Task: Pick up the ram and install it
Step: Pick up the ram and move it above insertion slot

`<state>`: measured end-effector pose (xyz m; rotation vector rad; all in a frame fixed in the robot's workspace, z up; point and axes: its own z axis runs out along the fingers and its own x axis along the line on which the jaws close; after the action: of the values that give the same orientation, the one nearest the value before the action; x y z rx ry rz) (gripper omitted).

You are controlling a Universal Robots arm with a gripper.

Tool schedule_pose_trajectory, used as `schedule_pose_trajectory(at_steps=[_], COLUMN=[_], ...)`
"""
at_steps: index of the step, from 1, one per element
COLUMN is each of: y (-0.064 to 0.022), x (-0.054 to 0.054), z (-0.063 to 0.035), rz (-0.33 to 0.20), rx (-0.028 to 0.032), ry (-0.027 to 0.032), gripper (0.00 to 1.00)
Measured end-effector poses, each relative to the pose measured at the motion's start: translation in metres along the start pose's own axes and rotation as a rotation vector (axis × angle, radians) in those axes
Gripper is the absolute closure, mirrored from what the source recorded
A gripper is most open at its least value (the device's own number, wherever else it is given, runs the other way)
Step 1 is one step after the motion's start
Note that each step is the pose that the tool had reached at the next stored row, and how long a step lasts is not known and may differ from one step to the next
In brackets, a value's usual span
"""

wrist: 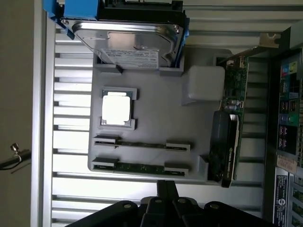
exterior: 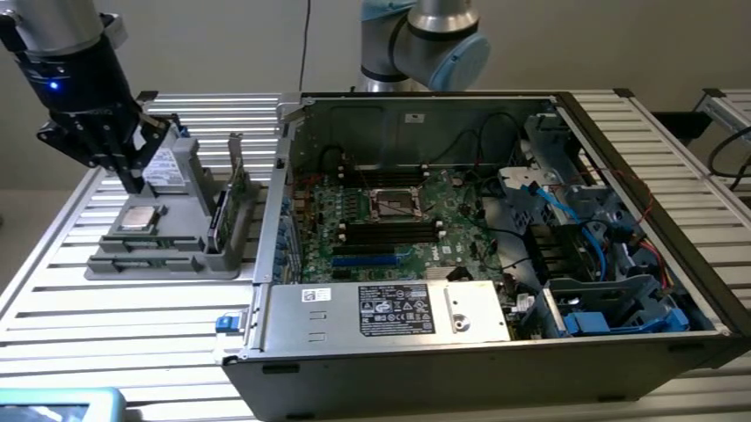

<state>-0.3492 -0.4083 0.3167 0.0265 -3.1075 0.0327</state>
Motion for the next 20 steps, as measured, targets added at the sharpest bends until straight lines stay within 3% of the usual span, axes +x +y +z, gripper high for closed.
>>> schedule_pose_trajectory(at_steps=[2, 8, 10, 20], y=[0.0008, 0.001, 0.0011, 0.0011], x=[0.0001, 0.0, 0.0015, 0.0013], z=[0.0008, 0.0014, 0.0018, 0.0021], rz=[-0.006, -0.101, -0.107, -0.287], rx=[0.0016, 0.0057, 0.0057, 0.0107], ry=[-0.0003, -0.0022, -0.0035, -0.0076], gripper=[0.89, 0.89, 0.89, 0.89])
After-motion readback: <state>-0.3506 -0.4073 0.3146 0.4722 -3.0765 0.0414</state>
